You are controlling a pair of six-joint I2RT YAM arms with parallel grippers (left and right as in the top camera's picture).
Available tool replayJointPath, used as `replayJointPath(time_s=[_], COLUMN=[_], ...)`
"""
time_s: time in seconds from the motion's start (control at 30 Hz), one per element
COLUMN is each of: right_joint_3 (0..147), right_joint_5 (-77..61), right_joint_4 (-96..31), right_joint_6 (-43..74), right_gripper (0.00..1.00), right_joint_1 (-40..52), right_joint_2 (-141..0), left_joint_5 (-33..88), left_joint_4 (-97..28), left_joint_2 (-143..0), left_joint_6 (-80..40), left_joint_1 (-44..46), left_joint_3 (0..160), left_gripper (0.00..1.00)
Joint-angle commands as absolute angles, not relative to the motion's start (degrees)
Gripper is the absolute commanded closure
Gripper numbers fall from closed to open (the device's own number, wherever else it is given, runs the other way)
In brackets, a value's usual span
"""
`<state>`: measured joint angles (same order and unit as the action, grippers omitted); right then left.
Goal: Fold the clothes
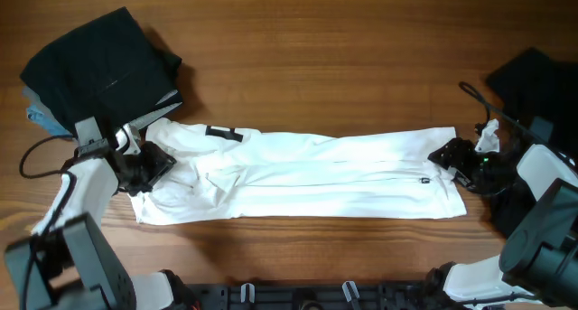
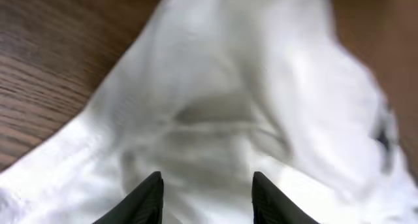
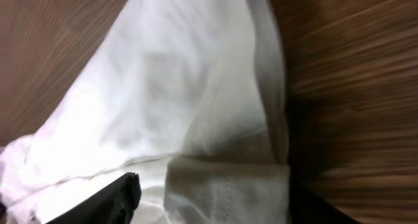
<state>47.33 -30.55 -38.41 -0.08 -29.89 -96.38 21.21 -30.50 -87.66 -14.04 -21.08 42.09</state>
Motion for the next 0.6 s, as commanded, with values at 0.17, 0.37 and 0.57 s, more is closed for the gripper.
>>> replayJointPath(time_s=[0.17, 0.37, 0.57], right_joint_3=[44.91, 49.41, 58.59], right_joint_5=[-34.83, -28.62, -20.49], right_joint_4=[-38.30, -41.47, -50.11], right_joint_6=[-2.74, 3.25, 4.62], right_gripper=[0.78, 0.96, 0.96], right_joint_1=[-29.43, -29.52, -29.50], right_joint_2=[-99.22, -98.50, -93.62], left_joint_5=[25.08, 25.06, 25.06], left_joint_4=[-34.35, -36.91, -38.00], left_joint_2=[-71.31, -66.17, -65.78], left_joint_6=[-11.94, -11.92, -10.17], left_joint_1=[-21.10, -21.10, -21.12], left_joint_3=[42.09, 42.09, 42.09], left_gripper=[0.54, 0.53, 0.53])
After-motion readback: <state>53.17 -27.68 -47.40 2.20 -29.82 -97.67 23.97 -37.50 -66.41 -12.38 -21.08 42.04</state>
